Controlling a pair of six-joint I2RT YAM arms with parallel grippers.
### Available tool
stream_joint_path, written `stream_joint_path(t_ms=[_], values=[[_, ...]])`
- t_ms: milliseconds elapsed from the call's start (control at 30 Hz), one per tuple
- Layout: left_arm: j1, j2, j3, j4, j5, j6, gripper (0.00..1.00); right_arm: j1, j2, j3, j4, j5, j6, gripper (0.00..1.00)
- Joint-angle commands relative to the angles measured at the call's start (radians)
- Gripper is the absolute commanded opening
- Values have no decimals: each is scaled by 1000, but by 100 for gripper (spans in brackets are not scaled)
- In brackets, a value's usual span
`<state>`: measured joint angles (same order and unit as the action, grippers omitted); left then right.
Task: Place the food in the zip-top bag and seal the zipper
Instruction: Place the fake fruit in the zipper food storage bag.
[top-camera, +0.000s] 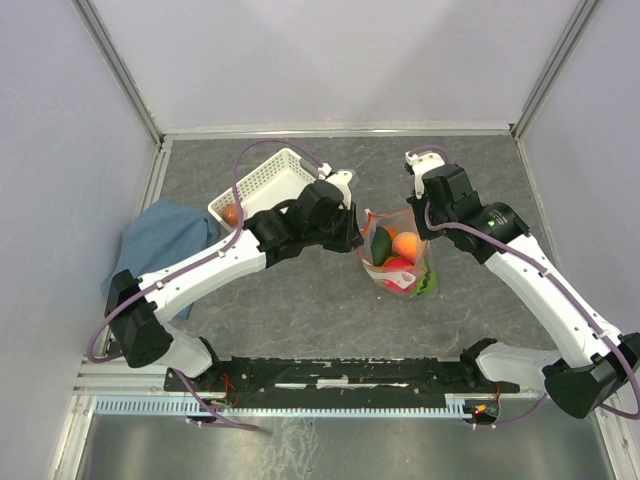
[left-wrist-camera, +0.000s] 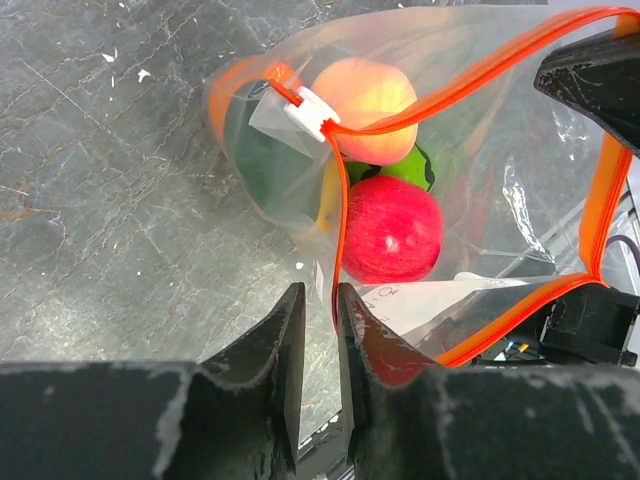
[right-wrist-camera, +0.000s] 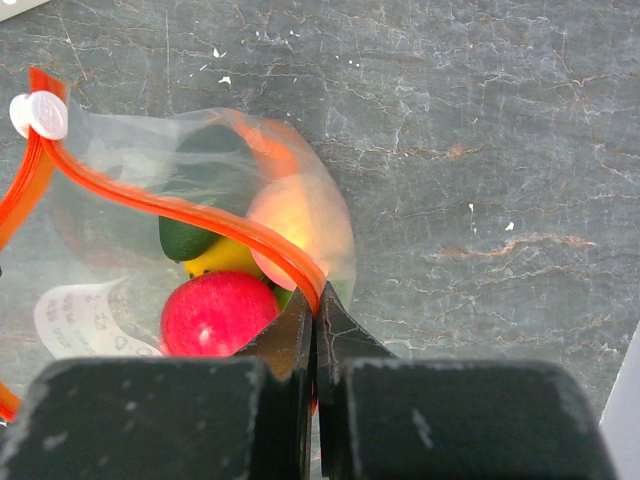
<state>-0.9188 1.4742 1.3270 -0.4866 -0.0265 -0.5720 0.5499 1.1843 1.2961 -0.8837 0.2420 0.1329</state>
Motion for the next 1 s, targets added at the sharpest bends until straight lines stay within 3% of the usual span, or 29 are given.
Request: stream_joint_path(t_ms=[0,367,633,967], values=[[-4,-19,47,7,-38,39,29,0,2,39,52,0,-3,1],[25,-83,58,-75,-210,57,70,0,-9,44,55,6,1,1],[206,-99,43,-177,-301,106,77,1,-15,36,61,3,-4,1],[457,-1,68,-226,-336,208,86,0,-26,37,64,0,-12,1]])
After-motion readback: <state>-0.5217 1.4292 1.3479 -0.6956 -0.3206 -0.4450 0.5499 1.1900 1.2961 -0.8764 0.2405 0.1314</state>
